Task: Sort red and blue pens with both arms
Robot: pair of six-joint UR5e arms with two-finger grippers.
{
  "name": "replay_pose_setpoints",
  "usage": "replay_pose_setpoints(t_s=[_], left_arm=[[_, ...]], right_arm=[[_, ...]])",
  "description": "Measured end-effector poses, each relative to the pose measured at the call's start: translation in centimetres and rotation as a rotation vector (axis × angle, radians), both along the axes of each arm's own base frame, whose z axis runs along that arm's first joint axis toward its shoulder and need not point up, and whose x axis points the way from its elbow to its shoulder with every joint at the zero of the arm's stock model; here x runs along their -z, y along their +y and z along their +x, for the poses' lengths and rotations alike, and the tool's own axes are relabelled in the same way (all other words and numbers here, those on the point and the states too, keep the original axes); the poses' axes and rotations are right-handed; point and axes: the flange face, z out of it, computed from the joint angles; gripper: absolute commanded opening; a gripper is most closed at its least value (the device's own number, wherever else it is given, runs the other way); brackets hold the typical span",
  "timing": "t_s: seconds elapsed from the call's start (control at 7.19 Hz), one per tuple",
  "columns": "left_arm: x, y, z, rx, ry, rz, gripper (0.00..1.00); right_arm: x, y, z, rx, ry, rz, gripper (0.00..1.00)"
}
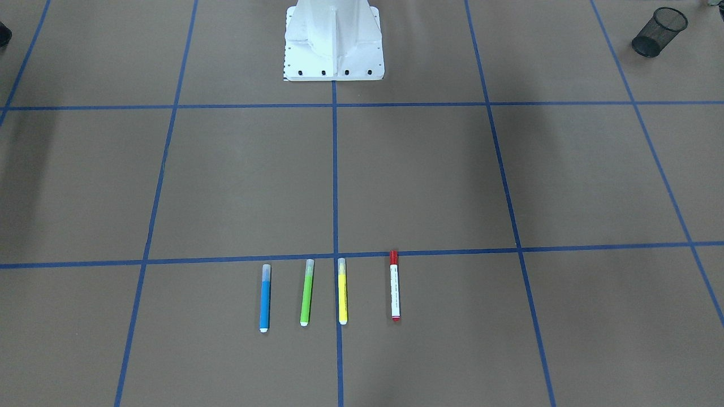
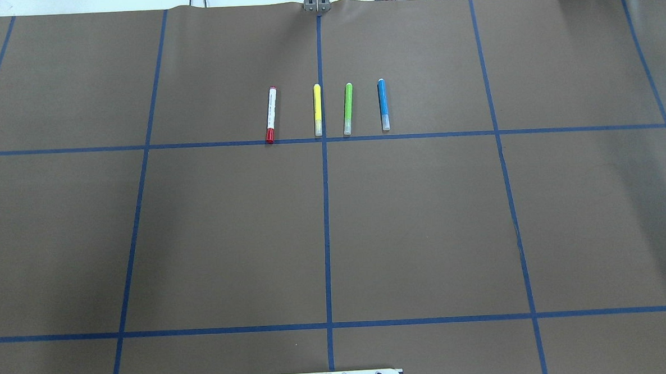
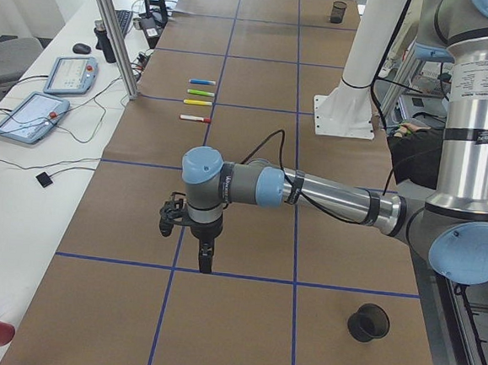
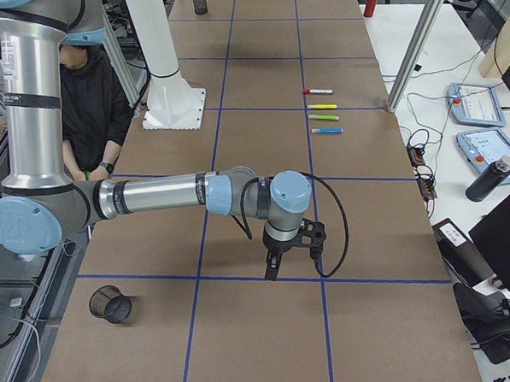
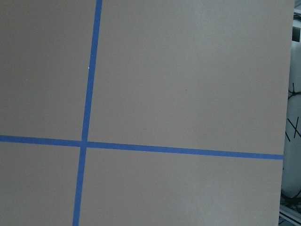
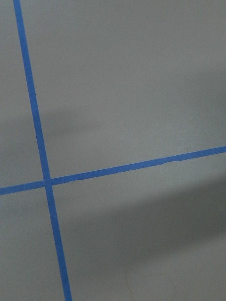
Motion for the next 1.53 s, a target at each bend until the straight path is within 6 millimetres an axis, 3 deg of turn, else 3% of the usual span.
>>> replay_pose_setpoints(t_s=[0.42,0.7,0.83,1.25,1.53], left_arm=[[2.5,-1.3,0.8,-0.004,0.089,0.053,1.00],[5.9,-4.0,2.1,-0.024,0.110,0.126,1.00],[8.1,-6.0,3.7,-0.052,0.112,0.160,1.00],[15.7,-11.8,10.7,-0.164,0.128,0.250,1.00],[21.6,-14.8,17.0,-0.252,0.136,0.263,1.00]], right_arm=[[0.6,-0.7,-0.1,-0.001,0.000,0.080,1.00],[0.8,-1.8,-1.6,0.029,-0.003,0.188,1.00],[1.4,-2.7,-3.0,0.048,-0.006,0.241,1.00],[6.3,-7.1,-8.2,0.099,-0.023,0.316,1.00],[8.5,-7.9,-9.5,0.086,-0.058,0.317,1.00]])
